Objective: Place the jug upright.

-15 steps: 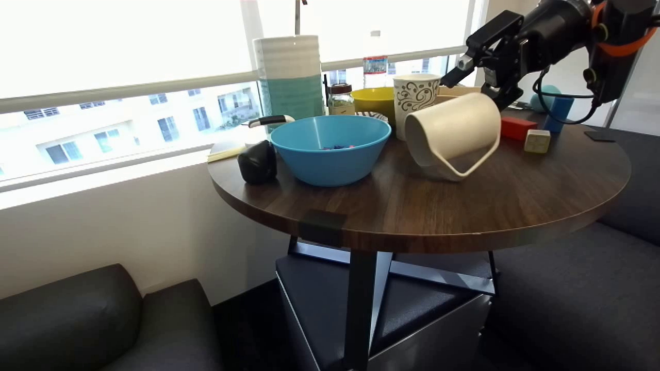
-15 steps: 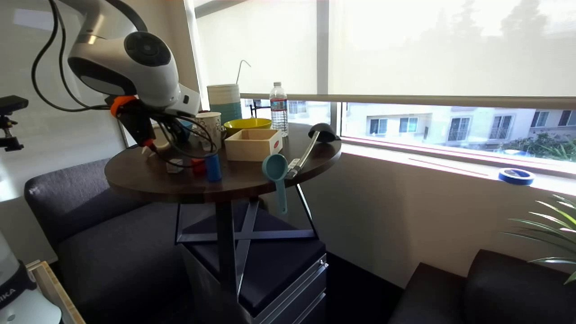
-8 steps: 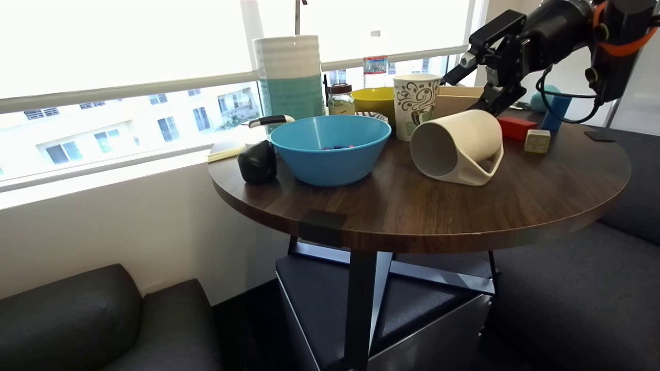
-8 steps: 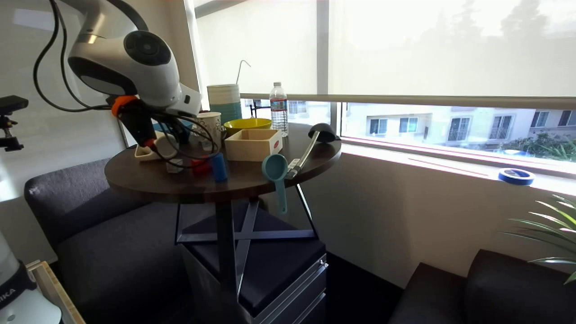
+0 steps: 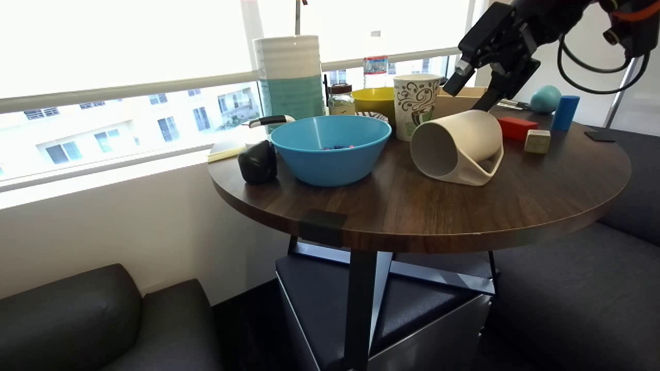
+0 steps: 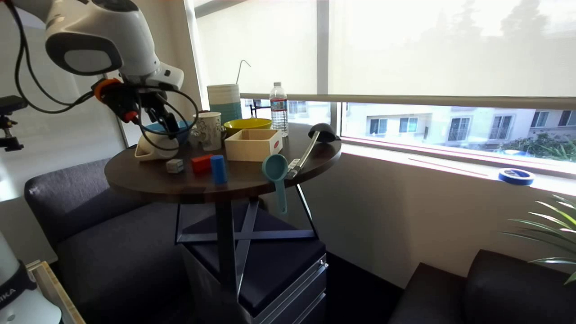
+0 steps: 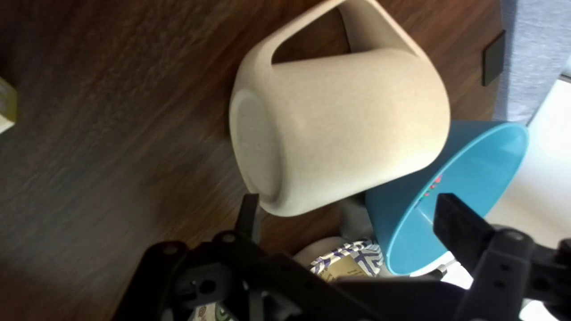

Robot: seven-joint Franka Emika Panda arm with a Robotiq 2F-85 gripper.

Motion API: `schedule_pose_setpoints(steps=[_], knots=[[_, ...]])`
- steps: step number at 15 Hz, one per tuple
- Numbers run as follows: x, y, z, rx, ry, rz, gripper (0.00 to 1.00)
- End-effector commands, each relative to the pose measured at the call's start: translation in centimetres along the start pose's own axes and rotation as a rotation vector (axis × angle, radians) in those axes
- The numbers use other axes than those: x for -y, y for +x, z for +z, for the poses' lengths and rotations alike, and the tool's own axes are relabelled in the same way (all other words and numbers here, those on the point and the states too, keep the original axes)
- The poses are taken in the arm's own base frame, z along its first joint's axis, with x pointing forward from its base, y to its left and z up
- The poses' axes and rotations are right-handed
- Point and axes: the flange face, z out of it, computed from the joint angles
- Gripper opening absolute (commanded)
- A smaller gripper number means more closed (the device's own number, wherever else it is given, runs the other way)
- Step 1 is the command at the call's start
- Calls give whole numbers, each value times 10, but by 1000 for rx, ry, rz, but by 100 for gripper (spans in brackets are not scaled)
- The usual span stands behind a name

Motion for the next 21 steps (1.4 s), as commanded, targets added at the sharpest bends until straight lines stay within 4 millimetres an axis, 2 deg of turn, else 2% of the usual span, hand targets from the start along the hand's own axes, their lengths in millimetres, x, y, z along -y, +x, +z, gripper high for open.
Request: schedule_pose_setpoints(steps=[1, 4, 7, 14, 18, 21], knots=[[37, -6, -24, 8, -170, -14, 100], [62, -7, -37, 30, -314, -36, 100], [89, -6, -37, 87, -474, -49, 100], [135, -6, 8, 229, -683, -144, 100], [151, -2, 37, 247, -742, -188, 100], [160, 1, 47, 245, -766, -193, 100]])
